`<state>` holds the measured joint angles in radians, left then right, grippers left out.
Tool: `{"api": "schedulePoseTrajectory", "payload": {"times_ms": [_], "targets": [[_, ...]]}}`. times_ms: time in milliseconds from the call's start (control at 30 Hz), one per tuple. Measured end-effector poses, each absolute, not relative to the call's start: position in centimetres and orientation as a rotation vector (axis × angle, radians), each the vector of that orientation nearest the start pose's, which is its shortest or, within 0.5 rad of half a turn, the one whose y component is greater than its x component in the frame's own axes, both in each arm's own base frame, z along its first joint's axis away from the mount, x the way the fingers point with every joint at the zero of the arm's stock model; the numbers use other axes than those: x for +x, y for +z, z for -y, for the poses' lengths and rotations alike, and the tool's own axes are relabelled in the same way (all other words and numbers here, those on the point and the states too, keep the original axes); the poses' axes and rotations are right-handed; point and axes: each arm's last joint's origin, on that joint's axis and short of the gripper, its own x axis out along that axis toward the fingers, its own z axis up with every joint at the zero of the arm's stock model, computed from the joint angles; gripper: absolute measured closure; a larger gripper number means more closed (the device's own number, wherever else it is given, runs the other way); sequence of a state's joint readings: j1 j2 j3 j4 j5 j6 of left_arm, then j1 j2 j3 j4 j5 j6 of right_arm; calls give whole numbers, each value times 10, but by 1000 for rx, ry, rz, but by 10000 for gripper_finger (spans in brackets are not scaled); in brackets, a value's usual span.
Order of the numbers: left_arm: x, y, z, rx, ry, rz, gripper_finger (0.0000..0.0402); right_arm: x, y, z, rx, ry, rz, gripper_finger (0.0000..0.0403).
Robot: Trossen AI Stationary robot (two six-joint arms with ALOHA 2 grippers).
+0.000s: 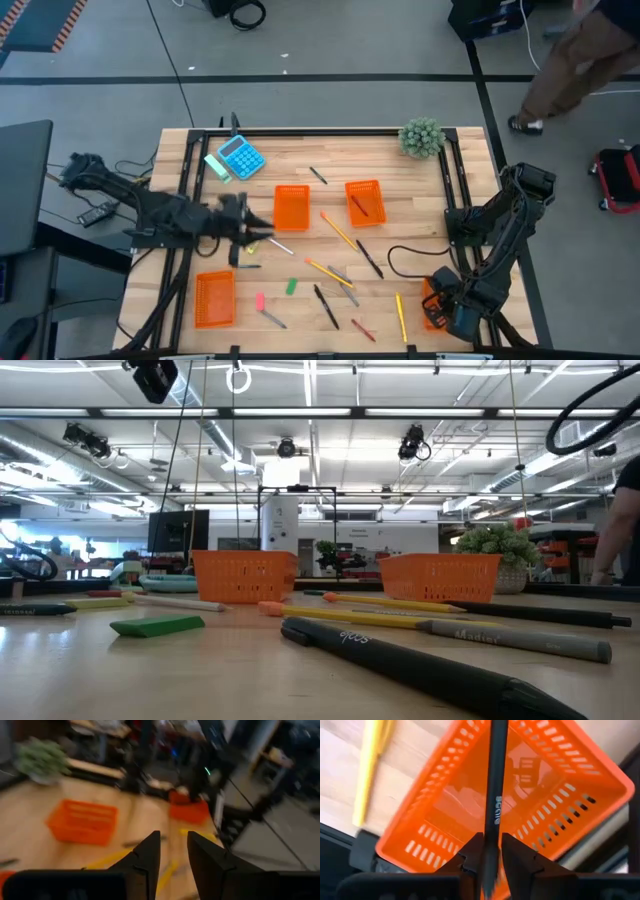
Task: Sort crayons/erasers/pens/pencils in bins
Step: Put the top right black pen into the bottom right orange bin, then put the top black pen into the bottom right orange bin
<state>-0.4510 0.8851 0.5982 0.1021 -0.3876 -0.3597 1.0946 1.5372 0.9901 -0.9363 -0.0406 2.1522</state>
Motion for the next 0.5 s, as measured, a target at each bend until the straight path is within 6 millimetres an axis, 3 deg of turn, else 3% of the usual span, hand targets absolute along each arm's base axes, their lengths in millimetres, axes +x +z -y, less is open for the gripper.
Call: {"api": "schedulePoseTrajectory", "payload": {"times_ms": [167,500], "targets": [[189,267,107,-275,-113,-204,306,119,195,-231,892,-750,-1414,306],[203,254,145,-263,-188,-119,327,120,195,-234,914,-726,-1421,304]]}}
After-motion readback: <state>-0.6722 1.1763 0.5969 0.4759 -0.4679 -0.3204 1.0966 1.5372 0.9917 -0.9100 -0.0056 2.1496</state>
